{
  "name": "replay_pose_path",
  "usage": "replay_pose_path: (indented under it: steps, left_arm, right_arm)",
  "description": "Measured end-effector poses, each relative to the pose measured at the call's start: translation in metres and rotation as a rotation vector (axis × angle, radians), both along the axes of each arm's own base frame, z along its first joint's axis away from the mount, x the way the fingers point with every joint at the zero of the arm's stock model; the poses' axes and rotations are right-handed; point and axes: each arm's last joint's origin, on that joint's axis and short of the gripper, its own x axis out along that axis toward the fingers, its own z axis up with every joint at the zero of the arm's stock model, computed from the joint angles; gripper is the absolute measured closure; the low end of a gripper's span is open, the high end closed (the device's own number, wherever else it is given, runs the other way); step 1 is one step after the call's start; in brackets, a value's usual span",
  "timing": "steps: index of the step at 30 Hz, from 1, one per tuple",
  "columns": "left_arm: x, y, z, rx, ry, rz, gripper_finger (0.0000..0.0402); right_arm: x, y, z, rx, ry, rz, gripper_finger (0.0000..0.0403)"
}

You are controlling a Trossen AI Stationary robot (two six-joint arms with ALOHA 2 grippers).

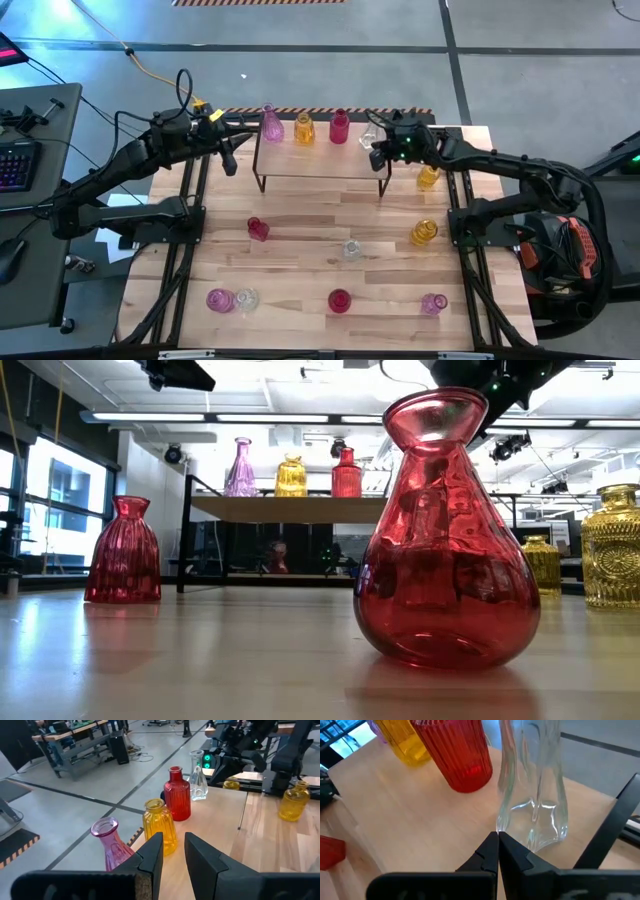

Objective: Sort vases onto shelf
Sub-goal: Adjust the vases on the shelf

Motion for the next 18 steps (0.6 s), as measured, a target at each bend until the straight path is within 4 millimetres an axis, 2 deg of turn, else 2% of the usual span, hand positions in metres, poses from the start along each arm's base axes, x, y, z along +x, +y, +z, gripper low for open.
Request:
replay_pose_path:
  steps: [18]
  left_arm:
    - [0.0,0.001,0.0,0.006,0.003,0.025,0.033]
  right_arm:
    - [-0.006,-0.014,0.003,-0.012,-0.034,-0.041,0.0403]
